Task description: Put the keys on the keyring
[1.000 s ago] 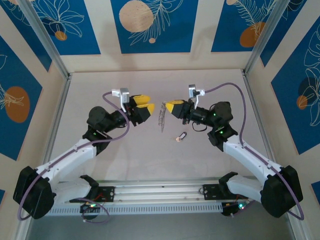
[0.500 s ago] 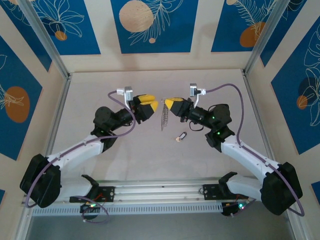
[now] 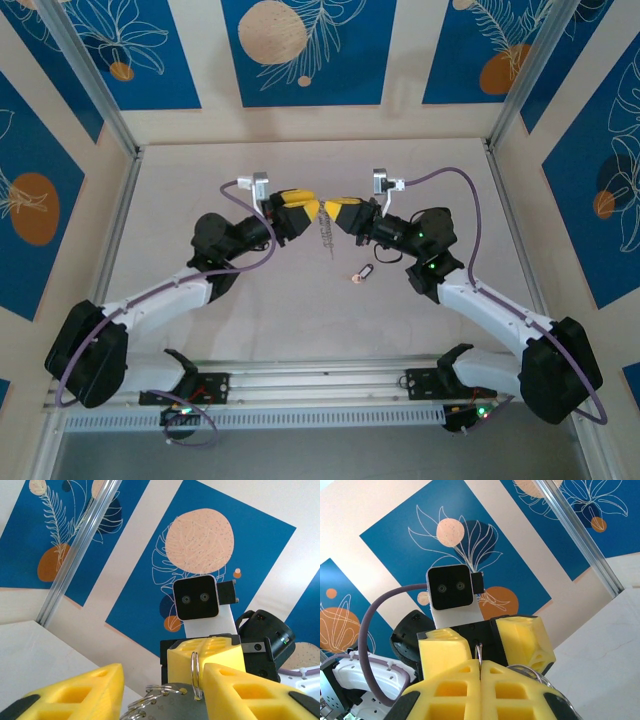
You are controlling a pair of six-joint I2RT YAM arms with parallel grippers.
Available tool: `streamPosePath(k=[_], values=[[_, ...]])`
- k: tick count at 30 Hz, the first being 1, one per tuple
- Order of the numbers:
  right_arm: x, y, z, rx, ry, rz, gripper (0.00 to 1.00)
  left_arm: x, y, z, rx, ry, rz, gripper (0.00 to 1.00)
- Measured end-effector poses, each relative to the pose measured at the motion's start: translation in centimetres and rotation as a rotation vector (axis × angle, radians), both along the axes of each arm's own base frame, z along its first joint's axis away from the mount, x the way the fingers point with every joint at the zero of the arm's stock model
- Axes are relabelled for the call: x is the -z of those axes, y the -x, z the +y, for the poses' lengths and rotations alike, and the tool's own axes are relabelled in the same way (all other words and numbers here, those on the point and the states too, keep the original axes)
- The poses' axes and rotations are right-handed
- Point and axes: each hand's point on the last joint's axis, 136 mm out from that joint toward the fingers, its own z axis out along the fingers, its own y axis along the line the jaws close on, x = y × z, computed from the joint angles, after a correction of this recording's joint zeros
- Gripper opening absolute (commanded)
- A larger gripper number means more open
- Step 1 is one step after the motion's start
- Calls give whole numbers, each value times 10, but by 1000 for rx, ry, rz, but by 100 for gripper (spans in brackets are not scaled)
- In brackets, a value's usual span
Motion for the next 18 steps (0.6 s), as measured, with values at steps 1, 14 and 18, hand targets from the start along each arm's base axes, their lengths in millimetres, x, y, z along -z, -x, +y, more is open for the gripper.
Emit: streamPosePath(k=[1,14,18], values=[[0,0,0,0,0,1,0,0,0,-1,1,1,-1,41],[4,-1,3,-7,7,10,0,-5,1,-7,18,17,-9,23],[6,-2,4,-6,9,14,0,-7,3,-8,23,21,-15,15]])
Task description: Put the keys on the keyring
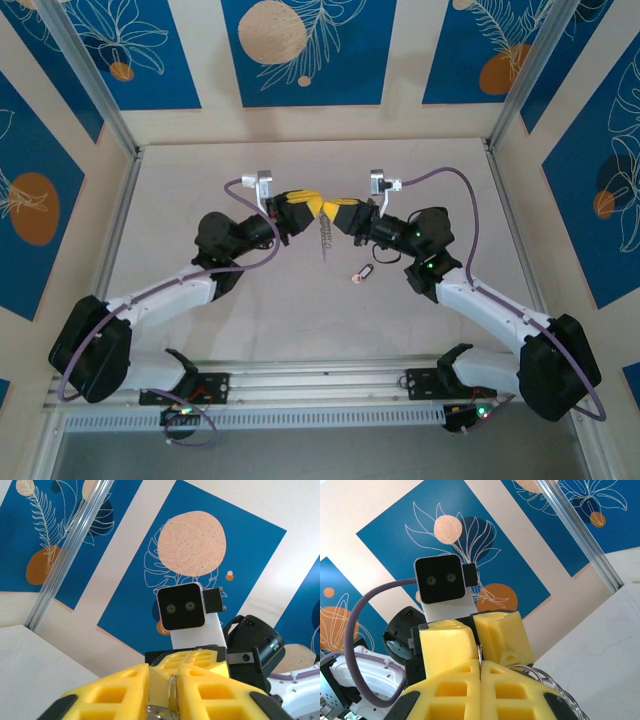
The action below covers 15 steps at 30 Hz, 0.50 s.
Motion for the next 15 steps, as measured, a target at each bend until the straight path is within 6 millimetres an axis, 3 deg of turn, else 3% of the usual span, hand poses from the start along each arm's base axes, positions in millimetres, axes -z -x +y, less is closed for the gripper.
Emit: streamPosePath(k=[3,6,10,12,15], values=[[1,-1,0,2,1,2,0,0,2,-2,13,1,-2,0],[1,-2,0,8,1,4,1,-3,4,-2,18,4,-11,0],[2,-6,-1,10,20,20,45,-3,4,-3,21,0,-17,0],[8,-13,-8,26,44,31,54,-4,6,-4,23,-13,-28,0],[9,-17,-25,58,69,32,57,5,5,-7,19,-75,-23,0]])
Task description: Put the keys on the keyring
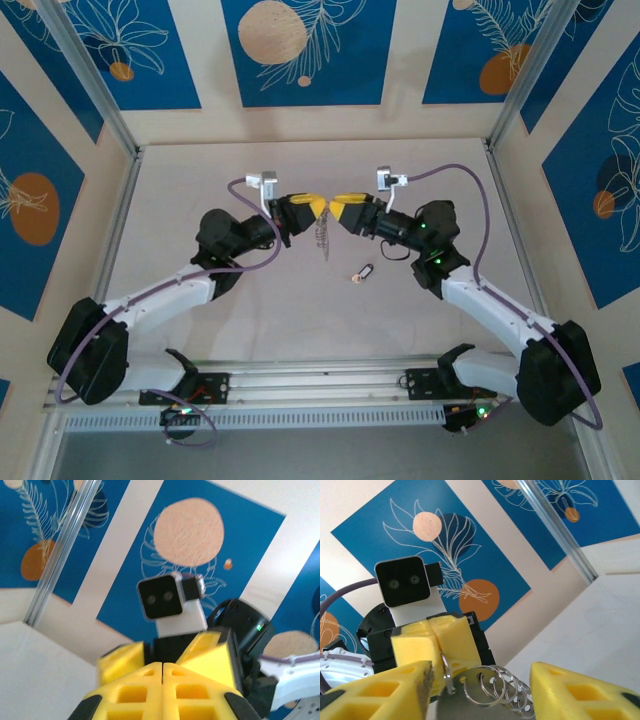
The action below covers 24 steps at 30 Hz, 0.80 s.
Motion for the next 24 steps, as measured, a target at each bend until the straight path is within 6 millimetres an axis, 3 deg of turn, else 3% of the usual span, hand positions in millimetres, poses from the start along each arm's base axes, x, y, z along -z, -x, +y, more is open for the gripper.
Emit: streamPosePath(k=[3,6,24], values=[[-10,3,-22,39,11,-37,56,6,1,-2,3,-60,-8,0],[-16,11,-32,36,31,-78,57,6,5,-5,19,-110,-33,0],[5,43,-11,-233,167,-96,44,4,29,-16,175,-271,-133,0]])
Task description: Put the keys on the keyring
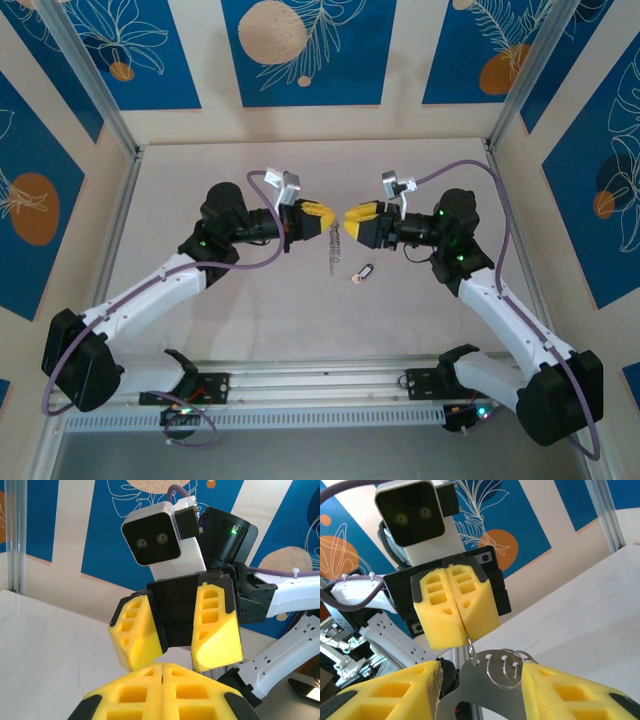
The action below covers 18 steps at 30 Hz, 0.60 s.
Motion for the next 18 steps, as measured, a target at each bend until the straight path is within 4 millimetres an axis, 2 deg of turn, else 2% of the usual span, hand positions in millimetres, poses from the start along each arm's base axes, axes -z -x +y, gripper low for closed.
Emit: streamPosePath(k=[9,18], values=[[9,4,11,-45,14,20,36,-2,0,-1,12,14,0,0],[6,3,12,-40,5,4,33,-7,0,-3,21,38,2,0]])
